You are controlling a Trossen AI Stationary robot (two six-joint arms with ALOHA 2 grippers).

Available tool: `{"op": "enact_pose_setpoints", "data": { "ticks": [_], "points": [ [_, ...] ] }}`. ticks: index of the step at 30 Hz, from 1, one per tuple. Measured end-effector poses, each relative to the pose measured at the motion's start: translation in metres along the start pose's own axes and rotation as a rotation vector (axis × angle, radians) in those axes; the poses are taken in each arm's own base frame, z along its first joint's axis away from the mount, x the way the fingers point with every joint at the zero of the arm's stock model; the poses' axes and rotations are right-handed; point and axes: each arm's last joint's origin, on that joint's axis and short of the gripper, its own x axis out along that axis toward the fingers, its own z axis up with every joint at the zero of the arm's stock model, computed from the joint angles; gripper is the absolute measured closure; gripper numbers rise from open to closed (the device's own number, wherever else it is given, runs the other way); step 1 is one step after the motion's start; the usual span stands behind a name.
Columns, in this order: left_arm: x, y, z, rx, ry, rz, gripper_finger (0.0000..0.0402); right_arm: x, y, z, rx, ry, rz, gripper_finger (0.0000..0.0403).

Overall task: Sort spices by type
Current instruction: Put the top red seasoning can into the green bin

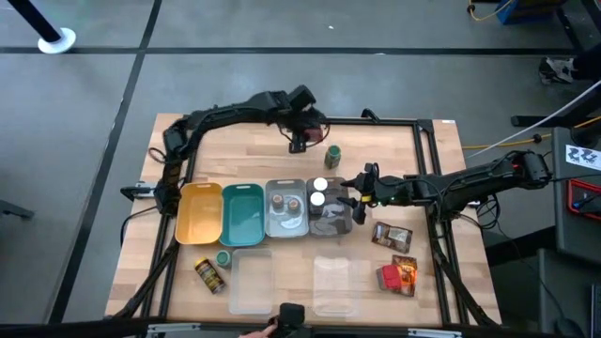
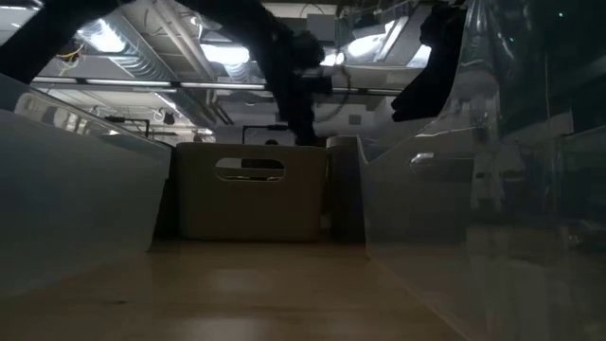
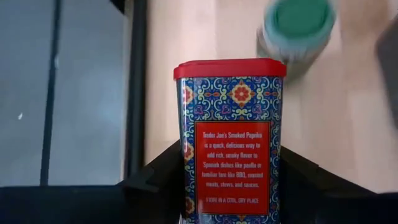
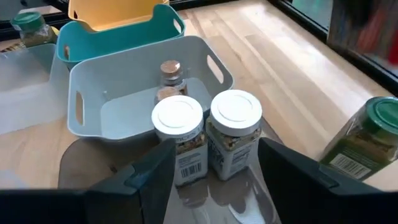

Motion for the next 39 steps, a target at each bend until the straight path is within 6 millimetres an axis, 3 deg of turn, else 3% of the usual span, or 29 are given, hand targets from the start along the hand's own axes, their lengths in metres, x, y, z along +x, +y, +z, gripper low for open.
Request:
{"op": "enact_pose_setpoints", "data": {
  "ticks": [10,14,18,23,30,35,39],
  "points": [
    [-0.098,-0.003,0.005,-0.282,-0.208,-0.127,0.0233,0.0,0.0,0.003,-0.027,-0.016,-0.021,0.0173],
    [-0.123,-0.014,0.005,-0.303,-0.242,-0.16,0.0233,0.0,0.0,0.003,-0.027,-0.017,-0.021,0.0173],
    [-0.135,-0.032,-0.008,-0.316,-0.238,-0.179,0.0233,0.0,0.0,0.003,-0.034,-0.016,-0.022,0.0173],
    [-0.141,-0.057,-0.036,-0.377,-0.299,-0.177,0.0233,0.0,0.0,0.004,-0.038,-0.02,-0.021,0.0173],
    [-0.146,-0.103,-0.108,-0.524,-0.413,-0.142,0.0233,-0.001,0.0,0.005,-0.033,-0.035,-0.018,0.0173],
    [-0.144,-0.139,-0.161,-0.635,-0.521,-0.127,0.0233,-0.001,0.003,0.016,-0.004,-0.146,0.0,0.0173],
    [-0.138,-0.161,-0.189,-0.621,-0.645,-0.162,0.0233,0.002,0.005,0.027,-0.033,-0.277,-0.044,0.0173]
  ]
}}
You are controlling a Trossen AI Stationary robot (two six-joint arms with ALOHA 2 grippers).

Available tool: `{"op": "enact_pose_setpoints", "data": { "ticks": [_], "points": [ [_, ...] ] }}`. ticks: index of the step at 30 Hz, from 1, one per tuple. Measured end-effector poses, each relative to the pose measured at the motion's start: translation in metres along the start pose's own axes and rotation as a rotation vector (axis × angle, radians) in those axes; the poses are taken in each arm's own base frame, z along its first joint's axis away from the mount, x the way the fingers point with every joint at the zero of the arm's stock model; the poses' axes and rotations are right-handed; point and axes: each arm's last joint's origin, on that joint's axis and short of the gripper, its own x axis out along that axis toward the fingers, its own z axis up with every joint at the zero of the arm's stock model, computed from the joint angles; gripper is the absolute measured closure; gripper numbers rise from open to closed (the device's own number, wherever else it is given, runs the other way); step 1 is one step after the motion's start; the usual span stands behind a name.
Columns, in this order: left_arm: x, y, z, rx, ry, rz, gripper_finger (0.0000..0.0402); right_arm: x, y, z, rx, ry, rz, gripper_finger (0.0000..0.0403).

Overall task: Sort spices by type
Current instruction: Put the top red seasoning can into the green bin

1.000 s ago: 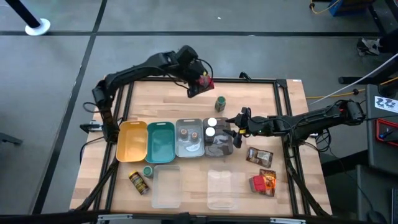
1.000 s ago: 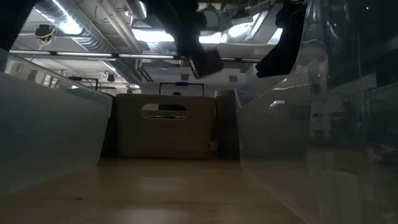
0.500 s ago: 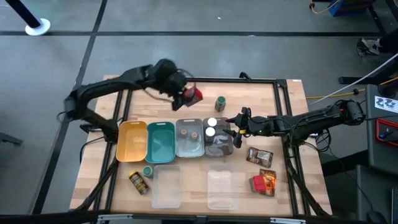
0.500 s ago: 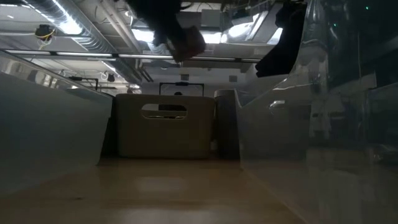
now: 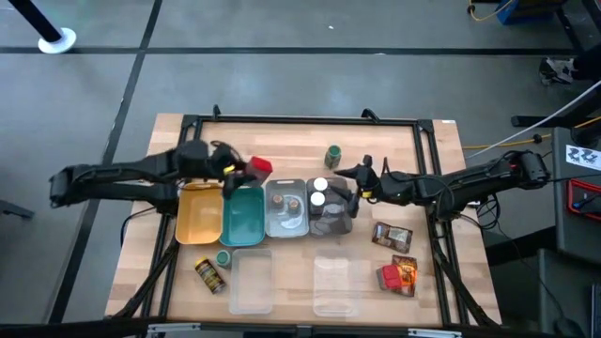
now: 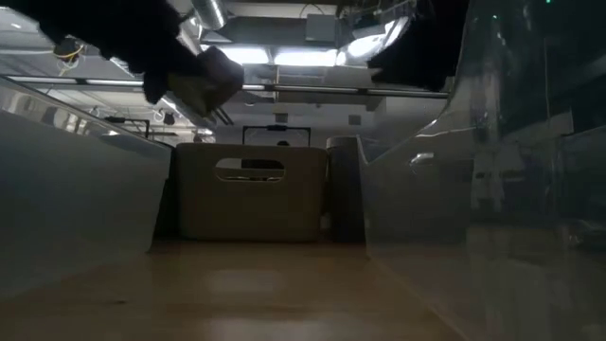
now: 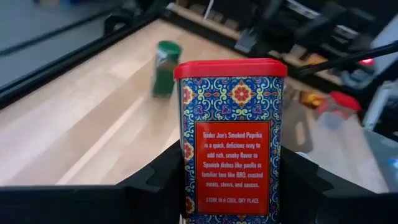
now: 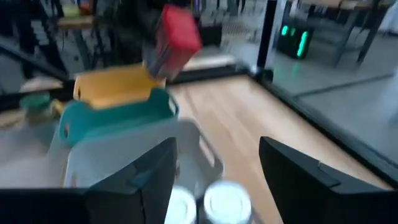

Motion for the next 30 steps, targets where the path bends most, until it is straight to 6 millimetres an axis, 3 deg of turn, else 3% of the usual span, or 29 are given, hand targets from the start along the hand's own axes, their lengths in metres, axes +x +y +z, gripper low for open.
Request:
{"op": "enact_pose_setpoints", "data": {
  "ticks": [5,16,30],
  "points": [
    [-0.006,0.003,-0.03,0.016,-0.027,-0.02,0.0233,0.015,0.006,0.004,-0.026,-0.107,-0.003,0.0173],
    [0.001,0.009,-0.074,0.024,0.065,0.013,0.0219,0.057,0.025,0.006,-0.049,-0.06,0.004,0.0173],
    [0.006,0.007,-0.103,0.111,0.042,0.005,0.022,0.059,0.026,0.008,-0.048,-0.062,0.004,0.0173]
  ]
}}
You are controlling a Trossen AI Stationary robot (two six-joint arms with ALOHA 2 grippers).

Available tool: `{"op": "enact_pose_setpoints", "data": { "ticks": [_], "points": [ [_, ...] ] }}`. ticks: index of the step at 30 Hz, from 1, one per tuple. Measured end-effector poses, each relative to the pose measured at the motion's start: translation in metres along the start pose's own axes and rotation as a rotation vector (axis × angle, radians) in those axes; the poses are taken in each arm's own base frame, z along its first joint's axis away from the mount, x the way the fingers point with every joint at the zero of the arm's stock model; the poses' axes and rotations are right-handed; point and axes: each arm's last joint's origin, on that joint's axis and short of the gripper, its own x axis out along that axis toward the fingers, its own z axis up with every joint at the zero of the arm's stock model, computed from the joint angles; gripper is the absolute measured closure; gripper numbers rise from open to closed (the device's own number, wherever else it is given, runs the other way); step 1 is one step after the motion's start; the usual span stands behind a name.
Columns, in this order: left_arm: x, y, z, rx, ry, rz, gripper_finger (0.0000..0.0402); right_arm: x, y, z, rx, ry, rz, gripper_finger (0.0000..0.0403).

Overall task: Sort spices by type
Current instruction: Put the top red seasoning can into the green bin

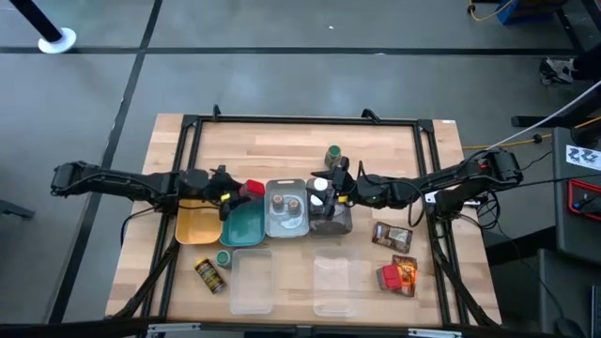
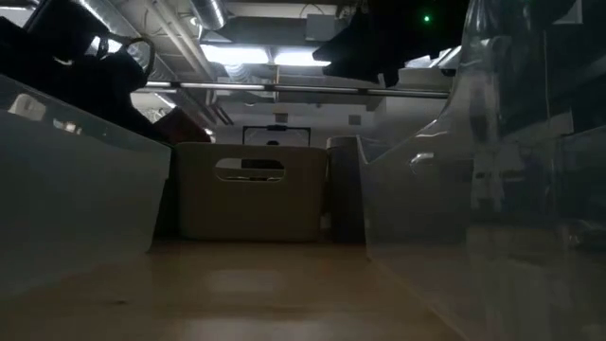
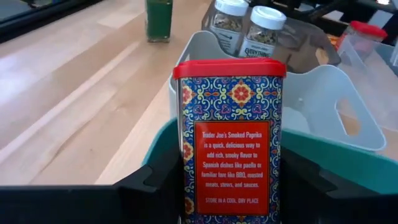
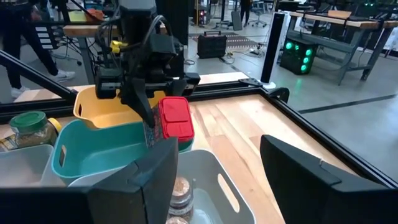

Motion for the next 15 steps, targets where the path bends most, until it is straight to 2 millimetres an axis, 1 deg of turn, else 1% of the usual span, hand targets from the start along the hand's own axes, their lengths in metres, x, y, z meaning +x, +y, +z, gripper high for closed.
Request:
{"op": "enact_pose_setpoints", "data": {
  "ticks": [10,15],
  "points": [
    [0.001,0.0,-0.013,0.053,0.028,0.043,0.0217,0.0,0.0,0.0,0.001,-0.001,0.0,0.0173],
    [0.001,-0.001,-0.015,0.08,0.037,0.042,0.0216,0.0,0.0,0.0,0.001,0.0,0.0,0.0173]
  ]
}}
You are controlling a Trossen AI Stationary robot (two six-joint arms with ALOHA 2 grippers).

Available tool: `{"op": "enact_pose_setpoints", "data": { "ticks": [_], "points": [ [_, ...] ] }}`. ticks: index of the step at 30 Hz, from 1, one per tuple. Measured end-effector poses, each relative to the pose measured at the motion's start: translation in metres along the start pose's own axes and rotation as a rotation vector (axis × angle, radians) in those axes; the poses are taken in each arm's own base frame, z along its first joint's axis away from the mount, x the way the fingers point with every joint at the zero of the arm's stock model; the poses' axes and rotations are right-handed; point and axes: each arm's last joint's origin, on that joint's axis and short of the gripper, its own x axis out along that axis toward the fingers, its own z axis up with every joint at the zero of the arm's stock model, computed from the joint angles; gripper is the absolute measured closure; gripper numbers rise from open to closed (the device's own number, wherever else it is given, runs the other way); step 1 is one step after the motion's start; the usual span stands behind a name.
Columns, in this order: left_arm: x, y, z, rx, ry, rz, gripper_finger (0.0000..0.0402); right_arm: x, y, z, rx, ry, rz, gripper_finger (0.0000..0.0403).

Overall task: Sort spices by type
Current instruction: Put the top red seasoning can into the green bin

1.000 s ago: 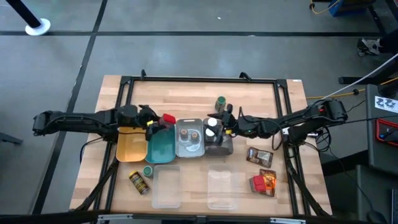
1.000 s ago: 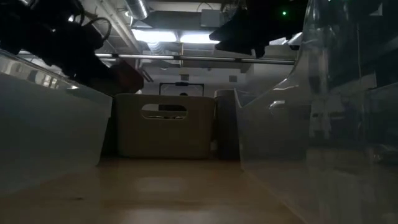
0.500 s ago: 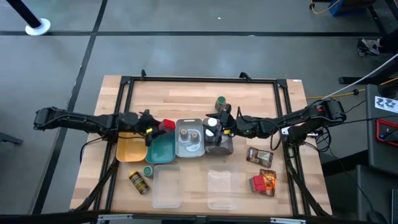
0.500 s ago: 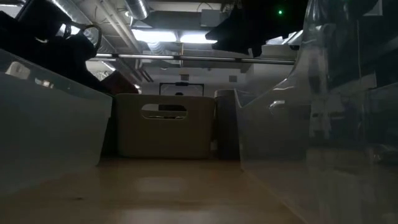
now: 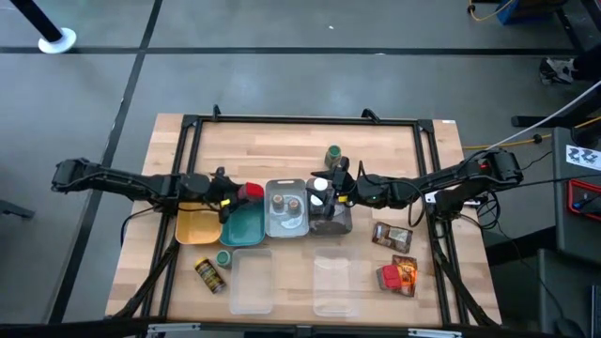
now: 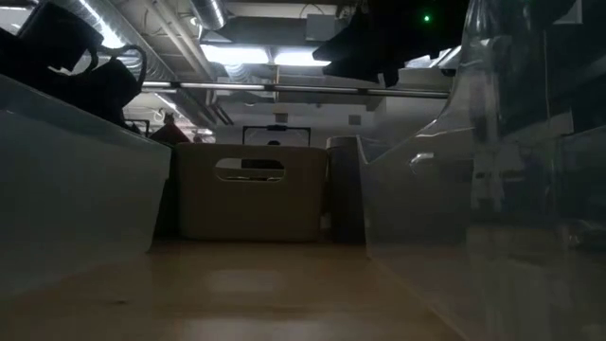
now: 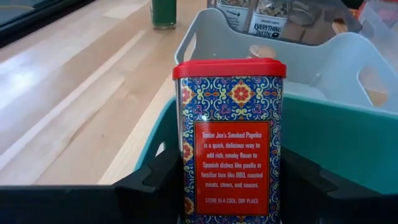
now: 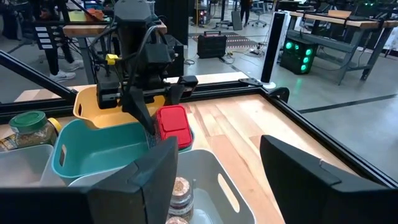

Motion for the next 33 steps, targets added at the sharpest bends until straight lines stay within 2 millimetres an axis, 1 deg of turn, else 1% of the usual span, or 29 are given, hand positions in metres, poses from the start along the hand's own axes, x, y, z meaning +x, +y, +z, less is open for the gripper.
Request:
{"op": "enact_pose_setpoints", "data": {
  "ticks": [5,24,33],
  "points": [
    [0.0014,-0.0002,-0.0017,0.033,0.018,0.005,0.0216,-0.0001,0.0,0.0001,0.003,0.0,0.0,0.0173],
    [0.0033,-0.0002,-0.0047,0.044,0.052,0.0,0.0206,-0.0001,-0.0001,0.0,0.003,0.001,0.0,0.0173],
    [0.0033,-0.0011,-0.0007,0.054,0.01,-0.01,0.0229,-0.0001,0.0,0.0001,0.004,0.0,0.0,0.0173]
  ]
}}
